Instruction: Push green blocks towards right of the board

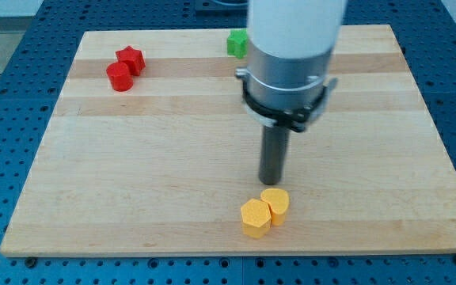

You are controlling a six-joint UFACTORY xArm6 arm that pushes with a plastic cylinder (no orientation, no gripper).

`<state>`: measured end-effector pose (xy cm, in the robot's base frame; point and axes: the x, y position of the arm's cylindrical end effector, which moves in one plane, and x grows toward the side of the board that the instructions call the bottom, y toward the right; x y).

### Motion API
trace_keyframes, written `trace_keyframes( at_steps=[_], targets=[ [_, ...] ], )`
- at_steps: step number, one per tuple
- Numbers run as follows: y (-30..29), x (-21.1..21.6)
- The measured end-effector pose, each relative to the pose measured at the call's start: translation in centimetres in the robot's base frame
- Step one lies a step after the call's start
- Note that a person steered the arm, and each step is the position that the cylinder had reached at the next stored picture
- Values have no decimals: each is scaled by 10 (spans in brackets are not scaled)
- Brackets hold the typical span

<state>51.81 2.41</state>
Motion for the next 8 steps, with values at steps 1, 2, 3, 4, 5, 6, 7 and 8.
trace_keyframes(
  at_steps=[1, 2, 3, 4, 5, 6, 7, 8],
  targets=[
    [-61, -31],
    [-114, -71],
    [-137, -118],
    [-138, -162],
    [-137, -205],
    [-143, -247],
    [-134, -270],
    [-91, -277]
  ],
)
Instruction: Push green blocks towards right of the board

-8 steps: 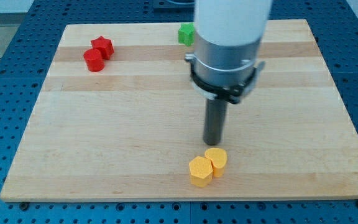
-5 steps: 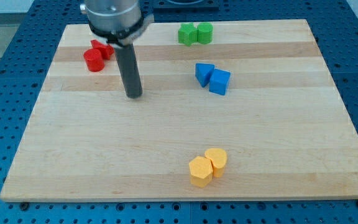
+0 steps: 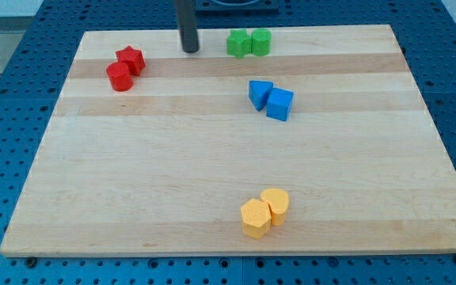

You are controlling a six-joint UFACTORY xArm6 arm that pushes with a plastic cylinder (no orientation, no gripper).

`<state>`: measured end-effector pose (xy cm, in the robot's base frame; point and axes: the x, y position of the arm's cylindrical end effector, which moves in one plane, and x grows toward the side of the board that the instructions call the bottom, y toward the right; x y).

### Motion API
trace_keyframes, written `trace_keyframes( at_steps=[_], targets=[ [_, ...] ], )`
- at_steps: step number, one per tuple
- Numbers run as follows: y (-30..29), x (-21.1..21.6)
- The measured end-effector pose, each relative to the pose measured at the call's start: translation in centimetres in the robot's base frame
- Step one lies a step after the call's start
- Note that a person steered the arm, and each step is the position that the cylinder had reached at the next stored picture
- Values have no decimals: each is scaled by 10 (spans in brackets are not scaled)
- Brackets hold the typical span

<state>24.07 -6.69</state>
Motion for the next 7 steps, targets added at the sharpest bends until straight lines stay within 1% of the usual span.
trace_keyframes(
  at_steps=[2, 3, 4, 5, 7],
  targets=[
    [91, -1],
    [94, -15],
    [67, -24],
    [66, -18],
    [66, 11]
  ],
)
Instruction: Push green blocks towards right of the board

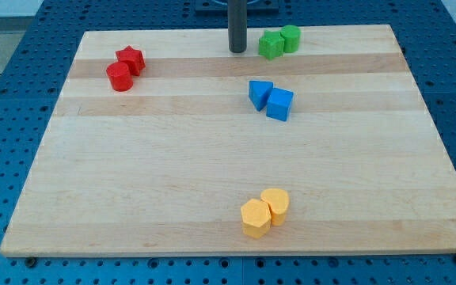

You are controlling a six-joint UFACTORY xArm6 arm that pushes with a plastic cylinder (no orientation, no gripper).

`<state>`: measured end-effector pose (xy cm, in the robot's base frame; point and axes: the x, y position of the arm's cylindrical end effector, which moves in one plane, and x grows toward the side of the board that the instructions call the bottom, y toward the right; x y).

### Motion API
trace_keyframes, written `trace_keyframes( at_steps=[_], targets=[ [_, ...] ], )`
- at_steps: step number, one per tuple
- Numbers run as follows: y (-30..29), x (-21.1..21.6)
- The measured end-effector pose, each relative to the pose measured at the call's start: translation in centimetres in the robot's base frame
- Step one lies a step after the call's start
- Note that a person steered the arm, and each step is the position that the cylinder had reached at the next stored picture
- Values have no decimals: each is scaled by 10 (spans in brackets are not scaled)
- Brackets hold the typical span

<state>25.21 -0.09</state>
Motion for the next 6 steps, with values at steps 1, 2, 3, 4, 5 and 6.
trace_keyframes(
  at_steps=[1, 2, 3, 4, 5, 6],
  targets=[
    [11, 2],
    [30, 0],
    [55, -7],
    [79, -20],
    [94, -31],
    [97, -35]
  ],
)
